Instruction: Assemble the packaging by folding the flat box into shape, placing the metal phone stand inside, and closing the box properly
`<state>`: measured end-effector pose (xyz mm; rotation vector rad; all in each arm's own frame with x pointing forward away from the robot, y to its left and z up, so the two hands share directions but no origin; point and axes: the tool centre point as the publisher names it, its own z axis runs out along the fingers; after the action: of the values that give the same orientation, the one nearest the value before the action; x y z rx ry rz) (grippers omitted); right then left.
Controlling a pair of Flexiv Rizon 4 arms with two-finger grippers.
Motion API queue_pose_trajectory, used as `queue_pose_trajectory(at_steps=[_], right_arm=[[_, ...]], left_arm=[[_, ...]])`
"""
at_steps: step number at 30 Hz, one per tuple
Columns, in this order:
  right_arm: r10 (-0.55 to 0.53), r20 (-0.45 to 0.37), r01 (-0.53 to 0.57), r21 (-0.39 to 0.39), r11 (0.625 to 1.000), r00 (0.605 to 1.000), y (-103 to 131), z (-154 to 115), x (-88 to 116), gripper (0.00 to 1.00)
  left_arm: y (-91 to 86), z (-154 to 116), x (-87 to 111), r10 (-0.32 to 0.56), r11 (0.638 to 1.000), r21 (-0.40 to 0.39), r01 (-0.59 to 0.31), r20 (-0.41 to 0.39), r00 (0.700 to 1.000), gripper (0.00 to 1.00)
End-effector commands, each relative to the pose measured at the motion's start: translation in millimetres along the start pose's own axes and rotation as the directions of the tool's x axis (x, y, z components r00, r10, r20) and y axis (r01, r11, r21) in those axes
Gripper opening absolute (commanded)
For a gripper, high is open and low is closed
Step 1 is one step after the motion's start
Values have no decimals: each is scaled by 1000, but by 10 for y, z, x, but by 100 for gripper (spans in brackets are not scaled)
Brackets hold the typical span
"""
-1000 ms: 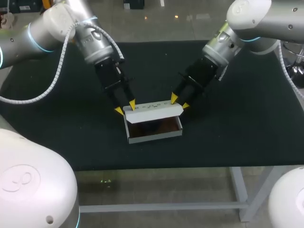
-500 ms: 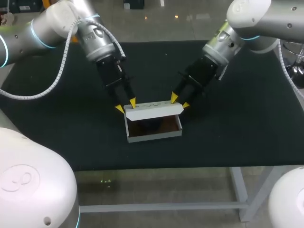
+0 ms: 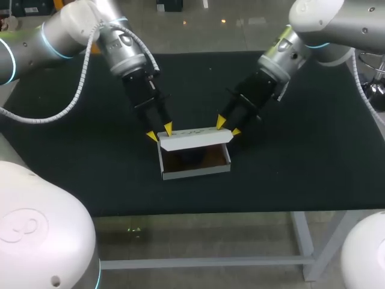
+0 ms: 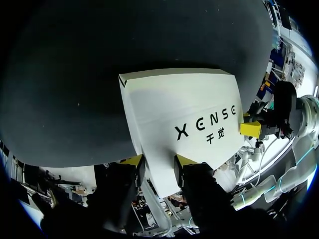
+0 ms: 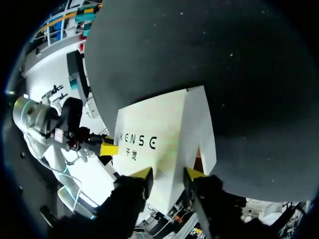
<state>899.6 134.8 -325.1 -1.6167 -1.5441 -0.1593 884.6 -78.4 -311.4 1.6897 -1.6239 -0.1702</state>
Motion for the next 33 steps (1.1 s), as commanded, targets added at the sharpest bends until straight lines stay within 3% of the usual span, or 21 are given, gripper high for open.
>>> queue_pose_trajectory(at_steps=[1,4,8,15,33], right_arm=[[-1,0,1,21,1000,1000,55,12,32,47],[-1,0,1,21,1000,1000,55,12,32,47],[-1,0,1,21,1000,1000,55,12,32,47],[-1,0,1,21,1000,1000,55,12,32,42],[-1,0,1,21,1000,1000,55,12,32,40]], left_arm=[[-43,8,56,1,1000,-11,-1,6,1000,45],[-43,8,56,1,1000,-11,-1,6,1000,46],[-43,8,56,1,1000,-11,-1,6,1000,37],[-43,8,56,1,1000,-11,-1,6,1000,33],[-40,0,62,0,1000,-11,0,7,1000,32]])
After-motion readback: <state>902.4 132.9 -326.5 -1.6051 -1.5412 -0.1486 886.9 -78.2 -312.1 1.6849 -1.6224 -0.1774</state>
